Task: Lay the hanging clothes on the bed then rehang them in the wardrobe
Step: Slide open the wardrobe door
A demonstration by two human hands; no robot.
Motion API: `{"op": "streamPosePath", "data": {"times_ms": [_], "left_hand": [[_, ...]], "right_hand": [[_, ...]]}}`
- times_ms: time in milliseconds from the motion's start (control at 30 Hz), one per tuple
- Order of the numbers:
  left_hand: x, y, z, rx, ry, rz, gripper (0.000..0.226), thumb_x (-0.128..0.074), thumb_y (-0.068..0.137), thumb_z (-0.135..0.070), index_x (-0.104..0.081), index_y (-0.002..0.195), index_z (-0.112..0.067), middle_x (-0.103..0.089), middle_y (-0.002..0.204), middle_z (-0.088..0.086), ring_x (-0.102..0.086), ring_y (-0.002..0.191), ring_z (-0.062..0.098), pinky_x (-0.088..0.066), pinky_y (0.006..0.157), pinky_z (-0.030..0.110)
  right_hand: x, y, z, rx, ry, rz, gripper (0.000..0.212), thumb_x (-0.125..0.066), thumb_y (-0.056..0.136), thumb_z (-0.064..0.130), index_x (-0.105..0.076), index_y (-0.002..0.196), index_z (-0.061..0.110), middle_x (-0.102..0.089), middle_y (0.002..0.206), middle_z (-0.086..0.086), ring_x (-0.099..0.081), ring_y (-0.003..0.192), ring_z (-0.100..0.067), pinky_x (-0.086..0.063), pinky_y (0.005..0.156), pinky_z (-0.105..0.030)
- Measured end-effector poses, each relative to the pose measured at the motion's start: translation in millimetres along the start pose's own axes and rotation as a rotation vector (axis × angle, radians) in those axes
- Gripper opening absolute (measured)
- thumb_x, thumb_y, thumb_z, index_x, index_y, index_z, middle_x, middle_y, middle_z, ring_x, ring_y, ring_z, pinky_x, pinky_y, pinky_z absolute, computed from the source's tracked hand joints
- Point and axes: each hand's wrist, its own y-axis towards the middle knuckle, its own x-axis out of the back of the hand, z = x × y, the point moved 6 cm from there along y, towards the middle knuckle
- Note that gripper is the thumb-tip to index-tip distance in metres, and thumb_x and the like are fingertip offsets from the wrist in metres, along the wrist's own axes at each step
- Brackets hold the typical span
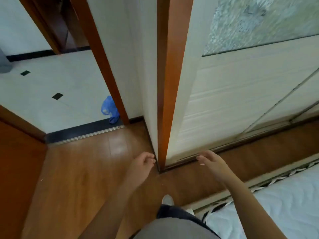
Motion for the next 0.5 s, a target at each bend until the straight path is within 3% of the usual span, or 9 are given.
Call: {"op": "streamPosePath", "data": {"times_ms": [167, 300, 500], "left_hand": [[10, 27, -66, -0.17, 0.035, -0.141, 0.033, -0.047, 0.092, -0.026, -0.046, 0.124, -0.024, -0.056, 0.119, -0.008, -0.052, 0.106, 0.004, -0.044, 0.092, 0.023], [31, 31, -106, -0.292, 0.063, -0.261, 0.053, -0.053, 0.089, -0.03, -0.031, 0.136, -0.026, -0.043, 0.138, -0.005, -0.043, 0.123, 0.009, -0.042, 0.104, 0.037], [68, 45, -163, -0.437, 0.077, -0.452, 0.073, -0.056, 0.085, -0.037, -0.013, 0.143, -0.028, -0.022, 0.152, -0.004, -0.024, 0.139, 0.015, -0.029, 0.113, 0.044]], "right_hand": [[44, 21, 80, 0.227, 0.174, -0.077, 0.036, -0.051, 0.092, 0.02, -0.047, 0.127, 0.016, -0.055, 0.123, 0.0, -0.052, 0.112, -0.014, -0.042, 0.097, -0.03], [63, 21, 137, 0.359, 0.223, -0.179, 0.05, -0.052, 0.091, 0.024, -0.033, 0.137, 0.025, -0.043, 0.129, 0.01, -0.046, 0.115, -0.008, -0.039, 0.094, -0.025], [67, 28, 195, 0.444, 0.206, -0.307, 0.069, -0.053, 0.088, 0.037, -0.014, 0.145, 0.034, -0.026, 0.152, 0.007, -0.032, 0.134, -0.008, -0.033, 0.108, -0.034]]}}
